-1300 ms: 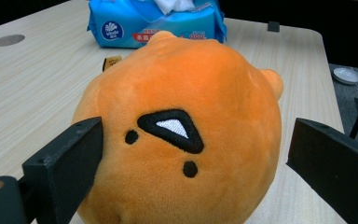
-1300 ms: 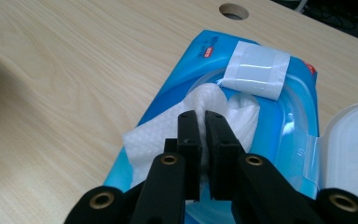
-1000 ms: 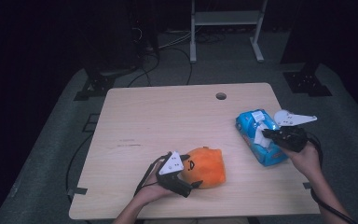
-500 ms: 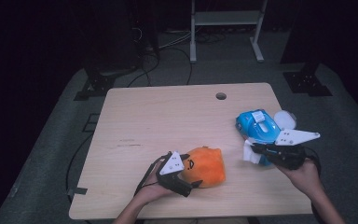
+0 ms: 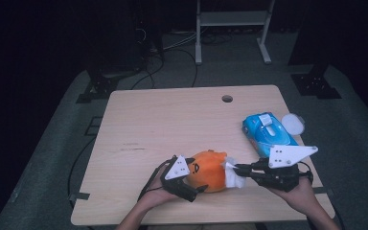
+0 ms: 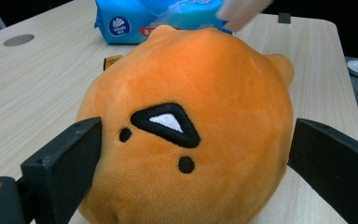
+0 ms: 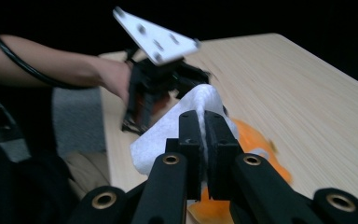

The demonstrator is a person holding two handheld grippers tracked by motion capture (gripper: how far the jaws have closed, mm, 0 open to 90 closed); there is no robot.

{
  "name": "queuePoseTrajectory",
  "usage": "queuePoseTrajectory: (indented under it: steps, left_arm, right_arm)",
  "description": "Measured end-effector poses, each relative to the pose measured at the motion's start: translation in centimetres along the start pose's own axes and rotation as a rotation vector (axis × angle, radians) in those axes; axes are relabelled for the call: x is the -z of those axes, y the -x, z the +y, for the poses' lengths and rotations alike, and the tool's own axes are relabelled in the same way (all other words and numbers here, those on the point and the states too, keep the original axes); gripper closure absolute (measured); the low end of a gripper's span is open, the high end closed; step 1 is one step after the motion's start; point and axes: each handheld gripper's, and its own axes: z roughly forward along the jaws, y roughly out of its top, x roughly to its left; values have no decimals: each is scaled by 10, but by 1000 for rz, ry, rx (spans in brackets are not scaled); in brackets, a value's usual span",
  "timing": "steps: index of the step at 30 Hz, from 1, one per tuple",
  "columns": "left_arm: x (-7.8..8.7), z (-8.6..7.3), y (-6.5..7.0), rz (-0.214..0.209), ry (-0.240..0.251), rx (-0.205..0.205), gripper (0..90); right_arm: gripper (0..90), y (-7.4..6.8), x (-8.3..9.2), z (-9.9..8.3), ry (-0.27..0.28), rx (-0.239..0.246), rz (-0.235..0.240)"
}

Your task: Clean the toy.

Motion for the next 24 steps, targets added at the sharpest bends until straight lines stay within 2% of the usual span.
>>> queuePoseTrajectory:
  steps: [3, 5, 8, 9, 10, 11, 12, 13, 14, 15, 18, 19, 24]
  left_arm:
    - [0, 0, 0, 2, -1, -2, 35]
    - [0, 0, 0, 2, -1, -2, 35]
    - [-1, 0, 0, 2, 1, -2, 35]
    - [-1, 0, 0, 2, -1, -2, 35]
    - [-1, 0, 0, 2, 1, -1, 35]
    - [-1, 0, 1, 1, 3, 1, 35]
    - [-1, 0, 1, 1, 3, 1, 35]
    - [-1, 0, 1, 1, 4, 2, 35]
    - [-1, 0, 0, -1, 4, 2, 35]
    - [-1, 0, 0, -6, 8, 7, 35]
    - [-2, 0, 0, -6, 3, 6, 35]
    - [-3, 0, 1, -3, 0, 4, 35]
    - [-3, 1, 2, -3, -8, 0, 37]
  right_arm:
    - [856, 0, -7, 7, 15, -12, 49]
    - [856, 2, -11, 7, 7, -12, 50]
    - [856, 15, -26, -2, -7, -59, 72]
    - [856, 26, -37, -11, -28, -85, 55]
    - [856, 26, -37, -11, -28, -85, 55]
    - [855, 35, -49, -22, -63, -88, 13]
    - [855, 35, -49, -22, -63, -88, 13]
    - [852, 37, -59, -31, -87, -78, 5]
    - [852, 37, -59, -31, -87, -78, 5]
    - [831, 31, -67, -37, -124, -28, -29]
    - [746, 23, -74, -39, -124, 19, -35]
    - [712, 21, -76, -39, -123, 24, -24]
    - [629, 14, -81, -40, -149, 99, -27]
